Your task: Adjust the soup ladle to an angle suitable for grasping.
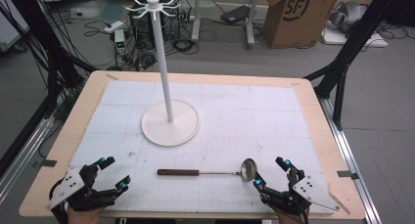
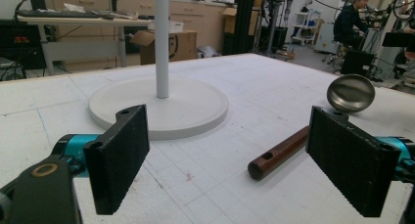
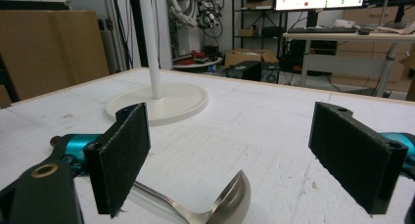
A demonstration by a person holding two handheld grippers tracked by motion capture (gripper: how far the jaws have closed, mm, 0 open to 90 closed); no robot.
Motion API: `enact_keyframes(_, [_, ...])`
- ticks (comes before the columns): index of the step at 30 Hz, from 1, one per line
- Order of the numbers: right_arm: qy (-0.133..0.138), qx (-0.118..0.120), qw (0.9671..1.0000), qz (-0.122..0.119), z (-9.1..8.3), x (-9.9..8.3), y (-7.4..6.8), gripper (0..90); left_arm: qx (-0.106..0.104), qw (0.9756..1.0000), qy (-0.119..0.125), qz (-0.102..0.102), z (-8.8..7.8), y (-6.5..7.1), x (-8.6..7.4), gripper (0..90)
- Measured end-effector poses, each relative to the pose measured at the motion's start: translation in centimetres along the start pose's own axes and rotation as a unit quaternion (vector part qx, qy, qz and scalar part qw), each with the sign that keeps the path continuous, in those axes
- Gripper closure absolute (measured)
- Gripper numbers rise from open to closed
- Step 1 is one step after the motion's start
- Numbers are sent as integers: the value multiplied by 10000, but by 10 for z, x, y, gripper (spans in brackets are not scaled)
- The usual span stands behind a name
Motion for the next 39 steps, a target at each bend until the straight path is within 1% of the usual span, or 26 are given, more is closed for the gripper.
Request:
enact_keyframes(17, [-2, 11, 10000, 24, 1, 0, 0, 144, -8, 10000, -7, 2, 1, 0, -1, 168])
enact_keyframes(32, [-13, 104, 9999, -78, 4, 2, -6, 144, 6, 10000, -16, -3, 0, -1, -2, 169])
enact_keyframes(39, [-23, 102, 9999, -59, 5, 2, -6, 144, 15, 10000, -11, -30, 0, -3, -2, 169])
Point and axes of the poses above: each handheld gripper's, and its own axes: z roughly forward along the jaws, x roughly out of its top, y roughly to its right, the point moved 2 cm from there along z, roughly forward along the jaws, and after that the axes turned 9 degrees about -y, right-handed, at the moved point
